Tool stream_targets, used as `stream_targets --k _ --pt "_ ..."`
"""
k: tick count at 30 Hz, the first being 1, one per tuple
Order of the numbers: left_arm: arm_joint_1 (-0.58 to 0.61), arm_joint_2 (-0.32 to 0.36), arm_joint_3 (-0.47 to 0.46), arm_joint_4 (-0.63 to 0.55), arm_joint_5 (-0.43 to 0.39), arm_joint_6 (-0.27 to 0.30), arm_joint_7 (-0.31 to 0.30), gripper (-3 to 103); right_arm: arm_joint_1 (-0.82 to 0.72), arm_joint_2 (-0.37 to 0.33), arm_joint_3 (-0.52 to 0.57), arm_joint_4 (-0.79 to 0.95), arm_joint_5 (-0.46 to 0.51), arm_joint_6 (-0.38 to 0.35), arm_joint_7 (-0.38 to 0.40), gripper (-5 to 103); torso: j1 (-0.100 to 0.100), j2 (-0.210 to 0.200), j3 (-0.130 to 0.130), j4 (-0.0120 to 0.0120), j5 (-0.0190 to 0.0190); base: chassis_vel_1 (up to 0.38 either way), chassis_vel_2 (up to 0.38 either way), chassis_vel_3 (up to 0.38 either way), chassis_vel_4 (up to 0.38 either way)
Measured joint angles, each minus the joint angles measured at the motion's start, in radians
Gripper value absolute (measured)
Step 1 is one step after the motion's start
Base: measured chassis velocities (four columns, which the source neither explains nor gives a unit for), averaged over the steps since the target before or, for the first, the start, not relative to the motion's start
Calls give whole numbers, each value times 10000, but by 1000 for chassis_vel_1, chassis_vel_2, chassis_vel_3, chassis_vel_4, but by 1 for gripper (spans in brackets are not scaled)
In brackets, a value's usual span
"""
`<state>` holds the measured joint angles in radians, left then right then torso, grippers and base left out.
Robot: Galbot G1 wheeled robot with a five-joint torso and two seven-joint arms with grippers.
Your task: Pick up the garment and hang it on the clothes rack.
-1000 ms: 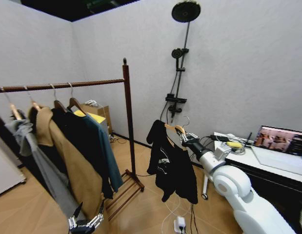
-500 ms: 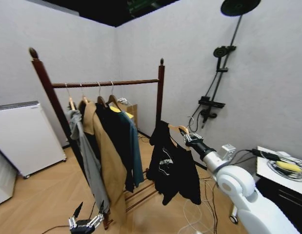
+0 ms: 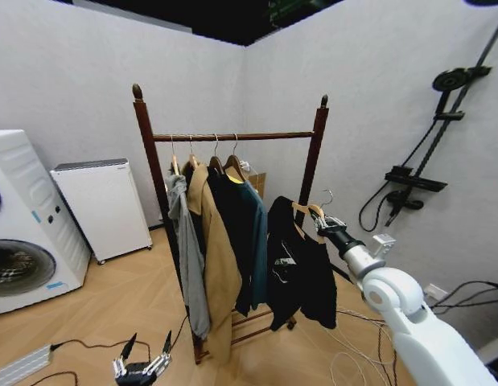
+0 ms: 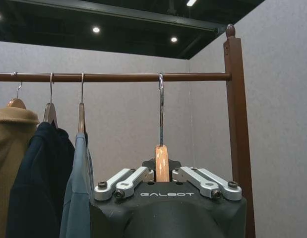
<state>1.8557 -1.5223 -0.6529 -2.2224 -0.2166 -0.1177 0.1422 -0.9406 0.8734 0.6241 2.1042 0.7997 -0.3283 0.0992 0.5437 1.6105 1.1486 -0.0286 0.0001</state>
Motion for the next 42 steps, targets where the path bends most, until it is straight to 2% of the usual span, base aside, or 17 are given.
stream_targets --k 9,18,28,42 --pt "0 0 0 0 0 0 0 100 986 -490 -630 120 182 -31 -108 10 -1 0 0 2 -2 0 0 0 0" --pt "0 1 0 0 0 0 0 100 1328 -334 -1208 212 64 -108 35 10 1 -1 0 2 -2 -66 47 59 -53" --pt "0 0 -1 0 0 0 0 100 1215 -234 -1274 158 -122 -154 31 10 4 -3 1 2 0 -98 107 111 -94" --pt "0 0 -1 0 0 0 0 100 1659 -229 -1378 -87 -51 -398 -21 10 -3 1 -1 9 -2 33 40 51 45"
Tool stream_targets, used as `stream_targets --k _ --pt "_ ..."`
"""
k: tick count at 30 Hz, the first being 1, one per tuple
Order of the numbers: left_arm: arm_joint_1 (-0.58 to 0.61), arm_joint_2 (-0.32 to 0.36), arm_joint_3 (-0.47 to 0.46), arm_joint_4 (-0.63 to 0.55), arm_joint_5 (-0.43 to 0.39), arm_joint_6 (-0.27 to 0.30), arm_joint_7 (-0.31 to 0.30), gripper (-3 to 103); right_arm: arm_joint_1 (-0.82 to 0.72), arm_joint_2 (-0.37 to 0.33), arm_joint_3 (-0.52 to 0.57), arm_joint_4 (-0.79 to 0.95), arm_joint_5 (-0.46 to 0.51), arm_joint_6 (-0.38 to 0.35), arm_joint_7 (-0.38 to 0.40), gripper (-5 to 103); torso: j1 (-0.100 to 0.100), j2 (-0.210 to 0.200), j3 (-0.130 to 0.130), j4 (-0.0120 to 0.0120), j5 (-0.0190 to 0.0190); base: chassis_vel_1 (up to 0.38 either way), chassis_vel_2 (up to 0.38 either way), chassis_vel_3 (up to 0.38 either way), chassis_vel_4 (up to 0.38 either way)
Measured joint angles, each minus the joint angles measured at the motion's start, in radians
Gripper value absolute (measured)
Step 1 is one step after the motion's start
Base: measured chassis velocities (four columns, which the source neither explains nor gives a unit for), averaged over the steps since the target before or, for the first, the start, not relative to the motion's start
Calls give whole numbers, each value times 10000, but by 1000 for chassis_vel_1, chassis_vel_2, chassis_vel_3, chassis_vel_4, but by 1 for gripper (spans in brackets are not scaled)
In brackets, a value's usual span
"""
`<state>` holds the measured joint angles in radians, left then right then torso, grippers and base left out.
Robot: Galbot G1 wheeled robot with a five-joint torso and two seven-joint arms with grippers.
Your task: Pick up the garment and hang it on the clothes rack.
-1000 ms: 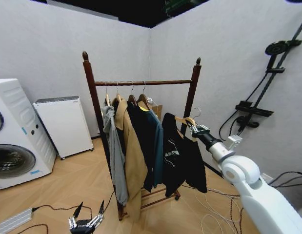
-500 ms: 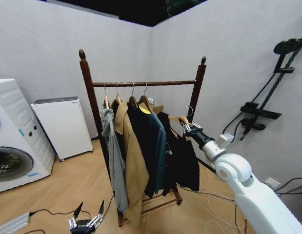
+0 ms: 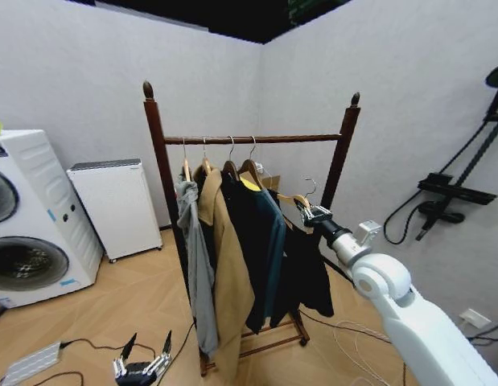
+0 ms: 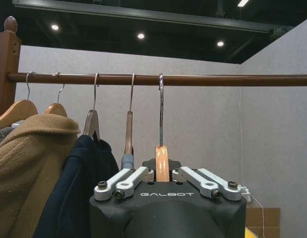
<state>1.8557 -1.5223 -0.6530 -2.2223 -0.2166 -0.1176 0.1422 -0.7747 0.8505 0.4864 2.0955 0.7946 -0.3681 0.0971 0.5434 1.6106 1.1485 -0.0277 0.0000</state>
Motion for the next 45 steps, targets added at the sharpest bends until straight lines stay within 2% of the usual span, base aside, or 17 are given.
stream_targets --k 3,9,18,21,23,25,28,32,34,36,38,39,41,45 --pt "0 0 0 0 0 -1 0 100 611 -207 -111 -145 305 -176 80 10 1 0 0 -8 0 0 0 0 0" --pt "-1 0 0 0 1 -1 0 100 1517 -619 -463 -447 670 -309 160 10 2 0 0 -7 0 0 0 0 0" --pt "0 0 0 0 0 0 0 100 3102 -1388 -1129 -1340 1286 -1203 -51 10 2 -1 1 -6 2 0 0 0 0" --pt "0 0 0 -1 0 -1 0 100 3980 -1945 -1391 -1687 1730 -1611 -231 10 3 -1 1 -6 3 0 0 0 0" --pt "0 0 0 -1 0 -1 0 100 4204 -2074 -1442 -1764 1863 -1675 -303 10 3 -1 1 -6 2 0 0 0 0" --pt "0 0 0 0 0 0 0 100 4888 -2405 -1659 -1998 2414 -1838 -412 10 3 0 0 -6 0 0 0 0 0" --pt "-1 0 0 0 0 -1 0 100 5364 -2536 -1890 -2238 2790 -1833 -440 10 2 0 0 -7 -1 0 0 0 0" --pt "-1 0 0 0 0 0 0 100 5762 -2510 -2226 -2617 3179 -1573 -654 10 3 -1 0 -6 1 0 0 0 0" --pt "0 0 1 0 0 -1 0 100 6000 -2317 -2633 -3006 3480 -1049 -1052 10 3 -1 0 -7 1 0 0 0 0" --pt "0 0 0 0 0 0 0 100 6055 -2242 -2756 -3131 3482 -908 -1182 10 3 -1 0 -6 1 0 0 0 0" --pt "0 0 0 0 0 -1 0 100 6208 -1844 -3153 -3535 3273 -661 -1420 10 3 -1 1 -4 0 0 0 0 0" --pt "0 0 0 0 0 -1 0 100 6208 -1844 -3153 -3535 3273 -661 -1420 10 3 -1 1 -4 0 0 0 0 0" --pt "0 0 0 0 0 -1 0 100 6293 -1341 -3436 -3901 2833 -531 -1320 10 3 -1 2 -4 1 0 0 0 0" --pt "0 0 0 -1 0 0 0 100 6572 -1006 -3728 -4375 2423 -535 -1221 10 3 -2 1 -4 0 0 0 0 0"
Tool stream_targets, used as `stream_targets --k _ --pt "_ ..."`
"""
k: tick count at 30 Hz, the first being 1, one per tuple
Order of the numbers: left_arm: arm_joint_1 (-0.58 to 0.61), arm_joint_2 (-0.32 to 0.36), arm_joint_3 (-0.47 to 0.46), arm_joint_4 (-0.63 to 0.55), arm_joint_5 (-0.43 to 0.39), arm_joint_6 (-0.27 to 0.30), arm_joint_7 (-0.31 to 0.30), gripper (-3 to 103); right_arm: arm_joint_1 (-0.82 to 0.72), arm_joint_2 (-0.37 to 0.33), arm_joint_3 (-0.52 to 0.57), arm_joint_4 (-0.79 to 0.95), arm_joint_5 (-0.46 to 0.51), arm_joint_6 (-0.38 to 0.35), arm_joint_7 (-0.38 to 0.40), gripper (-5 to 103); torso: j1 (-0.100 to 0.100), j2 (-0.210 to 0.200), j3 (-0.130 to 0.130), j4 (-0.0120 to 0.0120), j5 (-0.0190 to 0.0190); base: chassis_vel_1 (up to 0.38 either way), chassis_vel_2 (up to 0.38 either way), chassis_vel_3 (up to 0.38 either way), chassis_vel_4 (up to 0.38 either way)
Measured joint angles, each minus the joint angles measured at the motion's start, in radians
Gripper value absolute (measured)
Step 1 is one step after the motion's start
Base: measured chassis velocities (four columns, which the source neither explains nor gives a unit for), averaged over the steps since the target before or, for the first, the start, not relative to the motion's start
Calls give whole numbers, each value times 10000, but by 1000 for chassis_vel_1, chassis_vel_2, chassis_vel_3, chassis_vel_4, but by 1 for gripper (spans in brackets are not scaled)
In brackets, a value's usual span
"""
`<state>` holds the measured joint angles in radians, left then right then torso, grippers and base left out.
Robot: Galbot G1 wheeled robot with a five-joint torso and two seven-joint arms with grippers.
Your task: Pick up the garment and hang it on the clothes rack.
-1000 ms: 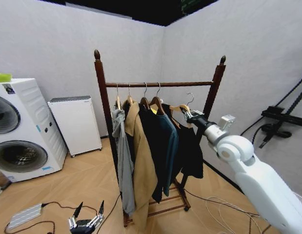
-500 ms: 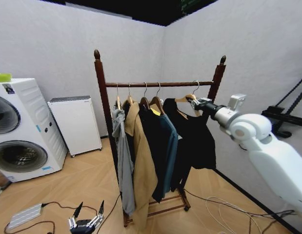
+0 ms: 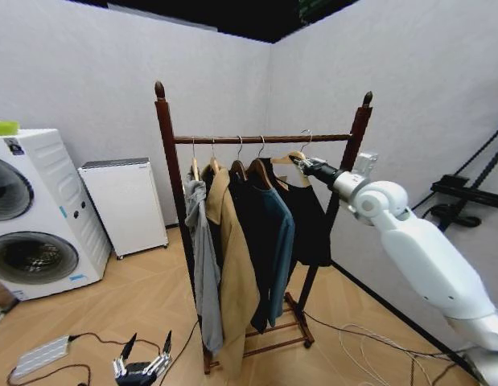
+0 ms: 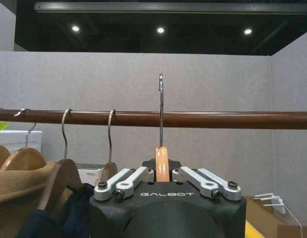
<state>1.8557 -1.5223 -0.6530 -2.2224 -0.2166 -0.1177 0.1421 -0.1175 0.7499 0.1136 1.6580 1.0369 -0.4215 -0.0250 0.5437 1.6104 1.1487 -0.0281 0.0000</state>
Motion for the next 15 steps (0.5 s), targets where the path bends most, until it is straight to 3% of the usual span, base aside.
stream_targets --k 7,15 --pt "0 0 0 0 0 0 1 100 761 319 -624 -846 -364 80 -134 10 0 1 0 -3 -1 0 0 0 0" --pt "0 0 0 0 0 0 0 100 1762 1169 -1288 -1924 -782 214 -315 10 -1 0 0 -3 0 0 0 0 0"
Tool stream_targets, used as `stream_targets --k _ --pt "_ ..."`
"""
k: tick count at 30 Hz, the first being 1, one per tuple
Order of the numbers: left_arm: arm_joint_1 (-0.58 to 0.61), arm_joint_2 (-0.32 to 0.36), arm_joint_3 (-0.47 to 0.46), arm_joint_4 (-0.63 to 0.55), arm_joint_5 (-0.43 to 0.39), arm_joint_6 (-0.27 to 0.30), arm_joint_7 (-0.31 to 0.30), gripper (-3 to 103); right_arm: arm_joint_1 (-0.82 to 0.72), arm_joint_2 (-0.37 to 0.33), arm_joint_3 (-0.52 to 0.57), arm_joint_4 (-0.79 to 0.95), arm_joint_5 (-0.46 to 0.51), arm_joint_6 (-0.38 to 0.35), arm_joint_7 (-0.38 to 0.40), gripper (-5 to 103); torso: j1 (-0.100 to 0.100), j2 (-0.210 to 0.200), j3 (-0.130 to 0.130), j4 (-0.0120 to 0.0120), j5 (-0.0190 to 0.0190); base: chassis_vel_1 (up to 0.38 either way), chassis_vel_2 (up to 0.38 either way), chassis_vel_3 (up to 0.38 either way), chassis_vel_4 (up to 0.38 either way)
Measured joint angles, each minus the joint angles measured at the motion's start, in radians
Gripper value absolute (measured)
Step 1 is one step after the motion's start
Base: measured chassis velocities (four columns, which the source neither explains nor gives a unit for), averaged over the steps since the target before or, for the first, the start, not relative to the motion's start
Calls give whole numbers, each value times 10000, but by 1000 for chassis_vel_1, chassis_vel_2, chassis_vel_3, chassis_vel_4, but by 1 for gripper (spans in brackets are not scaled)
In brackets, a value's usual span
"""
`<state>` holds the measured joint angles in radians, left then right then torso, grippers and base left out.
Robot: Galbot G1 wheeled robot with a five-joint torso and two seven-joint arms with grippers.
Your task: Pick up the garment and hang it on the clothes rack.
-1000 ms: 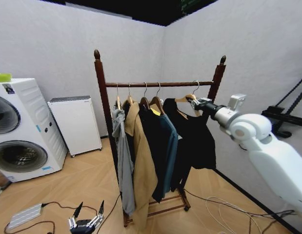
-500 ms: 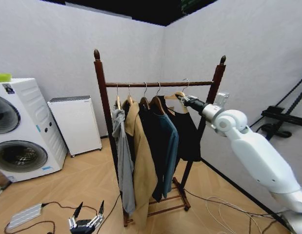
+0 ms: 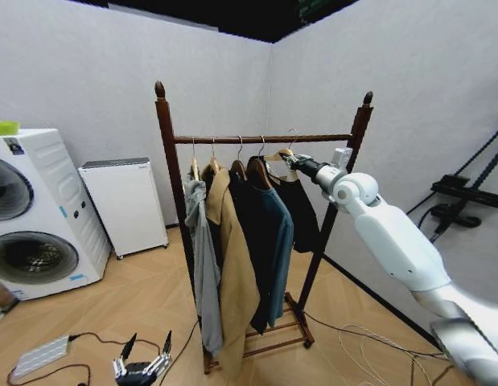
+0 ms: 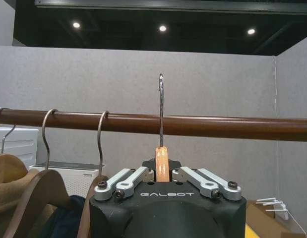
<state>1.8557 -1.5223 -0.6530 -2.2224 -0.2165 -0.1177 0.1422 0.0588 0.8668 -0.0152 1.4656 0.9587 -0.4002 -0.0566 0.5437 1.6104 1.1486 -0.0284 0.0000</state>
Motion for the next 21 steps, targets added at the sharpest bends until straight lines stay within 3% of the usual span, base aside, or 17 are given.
stream_targets --k 12,21 --pt "0 0 0 1 0 0 0 100 1478 732 -1167 -1272 -339 -228 20 10 1 0 -1 2 -2 0 0 0 0" --pt "0 0 0 0 0 0 0 100 1471 552 -1386 -1284 -542 -748 173 10 -2 0 -2 1 0 0 0 0 0"
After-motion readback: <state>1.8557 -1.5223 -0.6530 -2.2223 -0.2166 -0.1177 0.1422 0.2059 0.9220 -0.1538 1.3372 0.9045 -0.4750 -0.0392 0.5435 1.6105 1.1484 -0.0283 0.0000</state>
